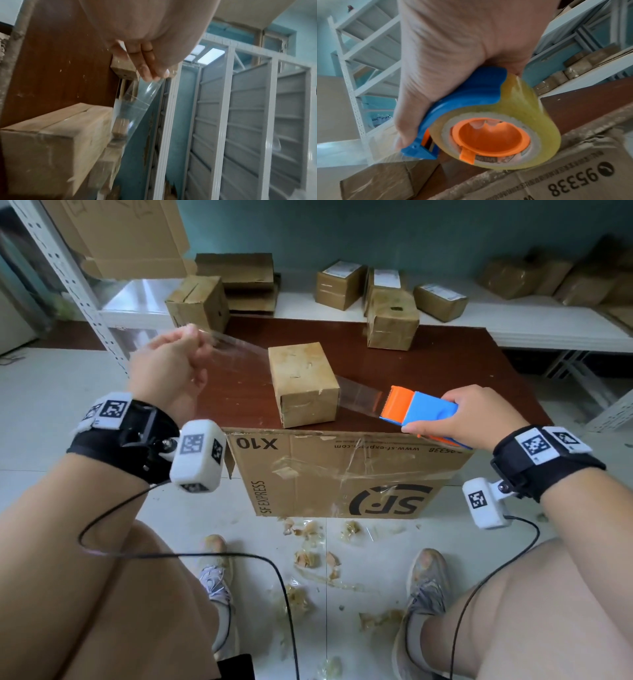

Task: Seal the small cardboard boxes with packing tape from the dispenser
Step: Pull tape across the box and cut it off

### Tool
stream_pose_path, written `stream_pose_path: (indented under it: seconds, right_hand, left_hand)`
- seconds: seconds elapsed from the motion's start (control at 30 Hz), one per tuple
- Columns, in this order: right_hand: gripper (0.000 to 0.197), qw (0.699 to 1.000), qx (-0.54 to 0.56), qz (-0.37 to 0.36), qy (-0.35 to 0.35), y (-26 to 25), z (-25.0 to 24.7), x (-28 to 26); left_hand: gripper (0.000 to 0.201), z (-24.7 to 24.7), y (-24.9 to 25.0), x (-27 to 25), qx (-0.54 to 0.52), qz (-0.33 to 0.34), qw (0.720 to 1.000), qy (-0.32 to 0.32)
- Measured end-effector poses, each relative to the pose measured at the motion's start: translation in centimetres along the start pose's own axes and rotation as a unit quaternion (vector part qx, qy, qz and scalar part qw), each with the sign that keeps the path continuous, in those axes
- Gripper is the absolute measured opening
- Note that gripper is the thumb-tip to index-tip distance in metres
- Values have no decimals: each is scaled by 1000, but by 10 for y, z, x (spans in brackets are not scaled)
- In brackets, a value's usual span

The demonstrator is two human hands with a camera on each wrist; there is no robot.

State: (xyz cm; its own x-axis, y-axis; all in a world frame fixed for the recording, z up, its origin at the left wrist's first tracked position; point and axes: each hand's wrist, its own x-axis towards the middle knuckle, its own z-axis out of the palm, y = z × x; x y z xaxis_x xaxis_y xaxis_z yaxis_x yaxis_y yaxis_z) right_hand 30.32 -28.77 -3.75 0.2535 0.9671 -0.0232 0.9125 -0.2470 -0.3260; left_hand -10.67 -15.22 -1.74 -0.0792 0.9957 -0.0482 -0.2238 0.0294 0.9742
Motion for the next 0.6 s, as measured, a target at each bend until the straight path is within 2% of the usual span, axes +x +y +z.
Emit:
stream_pose_path:
  seconds: [0.13, 0.23, 0.3, 0.37, 0.43, 0.47, 0.6]
  right_hand:
    - [84, 996, -48, 57, 38, -7, 7, 9]
    - [84, 991, -92, 89, 48, -21, 13, 14]
    - [82, 986, -113, 106, 58, -28, 18, 17]
    - [78, 984, -125, 111, 68, -34, 21, 21]
    - [74, 983, -126, 113, 76, -37, 22, 26]
    - [73, 983, -120, 116, 81, -38, 22, 28]
    - [74, 979, -91, 131, 128, -35, 22, 39]
  left_hand:
    - [9, 31, 7, -32, -73, 42, 992, -92]
    - [16, 46, 15, -57, -108, 69, 981, -143]
    - [17, 53, 17, -75, -98, 94, 974, -180]
    - [12, 60, 17, -89, -49, 146, 966, -207]
    - [5, 68, 16, -98, 16, 213, 954, -209]
    - [11, 72, 14, -100, 34, 238, 950, -199]
    - [18, 81, 7, -101, 42, 276, 948, -152]
